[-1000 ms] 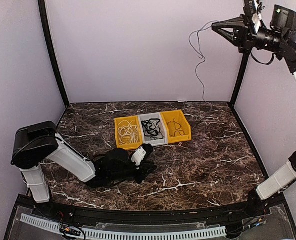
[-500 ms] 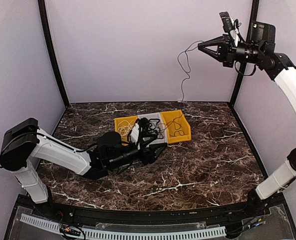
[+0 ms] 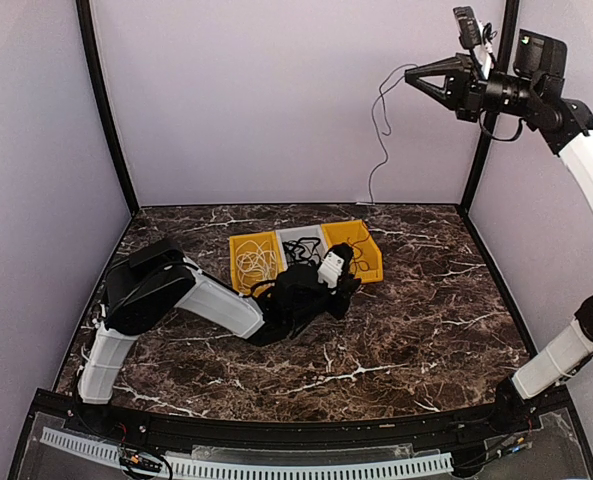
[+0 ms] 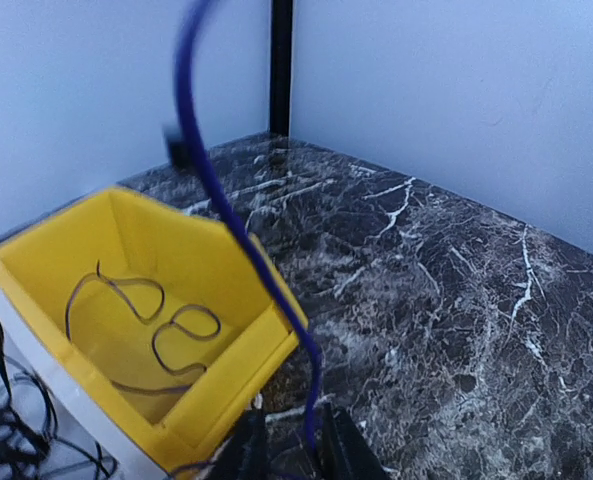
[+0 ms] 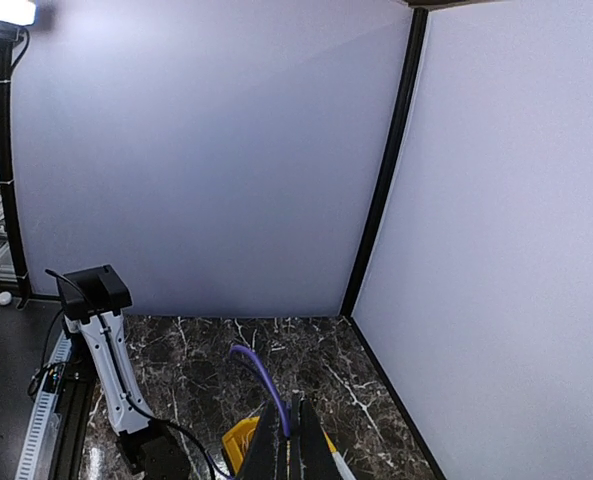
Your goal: Untangle the cables
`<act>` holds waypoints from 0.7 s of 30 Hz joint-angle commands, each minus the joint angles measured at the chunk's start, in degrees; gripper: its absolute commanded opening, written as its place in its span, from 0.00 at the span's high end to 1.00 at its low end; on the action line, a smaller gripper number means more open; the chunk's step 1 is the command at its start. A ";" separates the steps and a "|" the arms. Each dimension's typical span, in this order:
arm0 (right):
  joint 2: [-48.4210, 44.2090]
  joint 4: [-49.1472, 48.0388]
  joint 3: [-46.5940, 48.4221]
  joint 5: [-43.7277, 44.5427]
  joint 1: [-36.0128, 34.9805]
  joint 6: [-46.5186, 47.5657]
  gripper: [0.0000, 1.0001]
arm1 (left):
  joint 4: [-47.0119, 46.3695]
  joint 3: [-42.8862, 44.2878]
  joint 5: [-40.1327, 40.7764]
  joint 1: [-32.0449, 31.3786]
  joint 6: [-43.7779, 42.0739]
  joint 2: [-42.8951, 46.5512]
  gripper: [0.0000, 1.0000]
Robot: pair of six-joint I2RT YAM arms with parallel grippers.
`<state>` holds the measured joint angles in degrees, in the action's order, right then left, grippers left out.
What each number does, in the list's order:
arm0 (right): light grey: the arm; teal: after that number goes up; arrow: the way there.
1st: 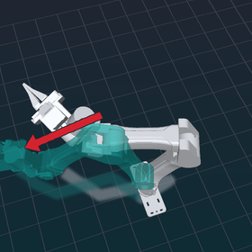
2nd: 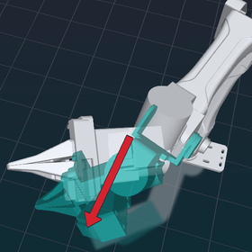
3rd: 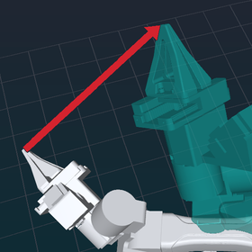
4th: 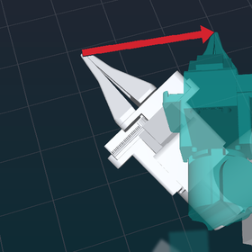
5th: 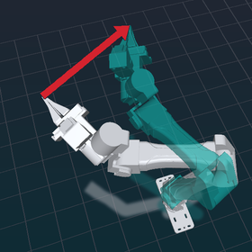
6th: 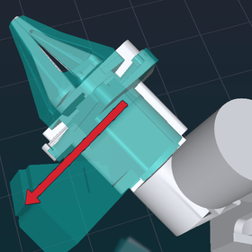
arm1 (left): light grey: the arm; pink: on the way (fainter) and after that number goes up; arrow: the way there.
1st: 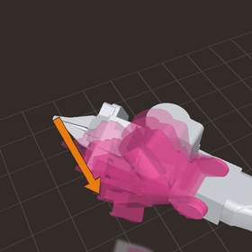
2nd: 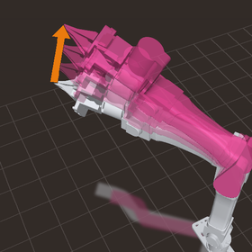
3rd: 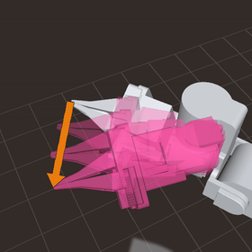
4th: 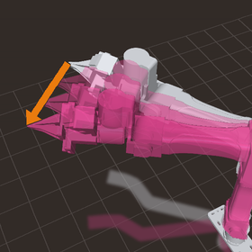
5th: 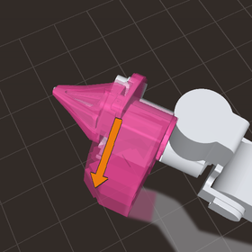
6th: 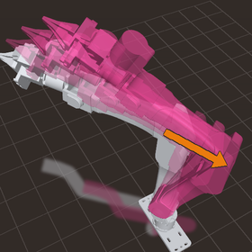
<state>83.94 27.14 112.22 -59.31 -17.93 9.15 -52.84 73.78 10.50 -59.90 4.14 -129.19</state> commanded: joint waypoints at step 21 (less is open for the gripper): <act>4.39 -13.63 10.97 -5.52 13.01 -13.93 1.00 | -2.03 -15.05 -6.36 -0.27 7.68 6.33 0.71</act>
<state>87.66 15.14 125.10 -66.89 -5.17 -5.21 -52.97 62.63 6.87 -59.55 8.84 -129.34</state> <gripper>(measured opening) 0.013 0.251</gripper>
